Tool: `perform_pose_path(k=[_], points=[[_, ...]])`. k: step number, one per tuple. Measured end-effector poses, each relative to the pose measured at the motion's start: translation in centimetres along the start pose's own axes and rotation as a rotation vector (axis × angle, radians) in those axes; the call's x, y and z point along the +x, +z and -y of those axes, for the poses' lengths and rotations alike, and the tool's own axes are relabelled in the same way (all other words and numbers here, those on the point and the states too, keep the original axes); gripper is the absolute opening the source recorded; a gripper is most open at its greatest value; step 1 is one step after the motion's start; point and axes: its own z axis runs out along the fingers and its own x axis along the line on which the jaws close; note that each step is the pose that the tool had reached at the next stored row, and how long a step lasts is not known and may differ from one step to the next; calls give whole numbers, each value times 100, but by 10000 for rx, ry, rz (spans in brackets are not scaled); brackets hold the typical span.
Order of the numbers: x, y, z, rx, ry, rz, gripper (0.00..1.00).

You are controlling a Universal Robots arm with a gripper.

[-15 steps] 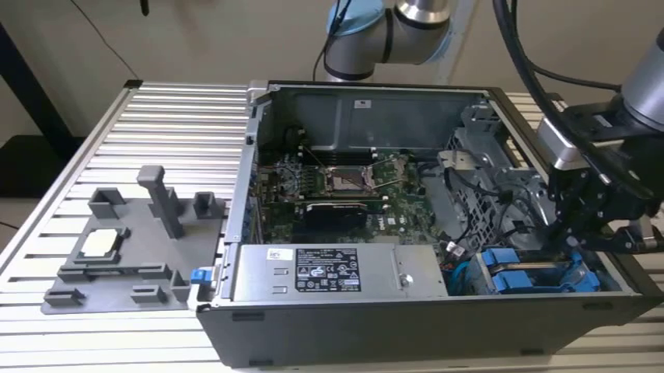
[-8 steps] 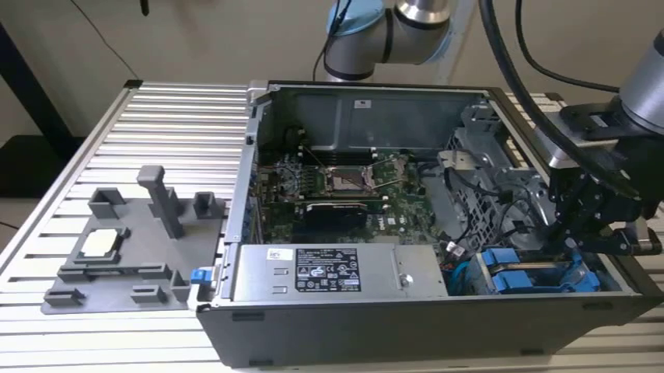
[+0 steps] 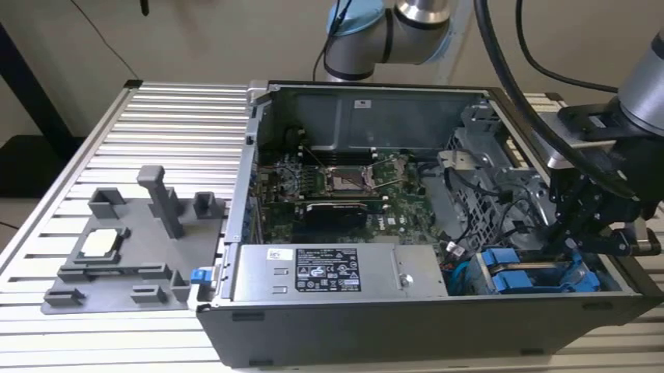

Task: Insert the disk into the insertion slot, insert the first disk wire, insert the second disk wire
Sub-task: 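Insert the first disk wire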

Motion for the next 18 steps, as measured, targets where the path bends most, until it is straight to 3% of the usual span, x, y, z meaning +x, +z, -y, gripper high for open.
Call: perform_pose_path(k=[2, 18], points=[[1, 5, 0, 71, -2, 4, 19], [2, 42, -32, 125, -4, 6, 19]])
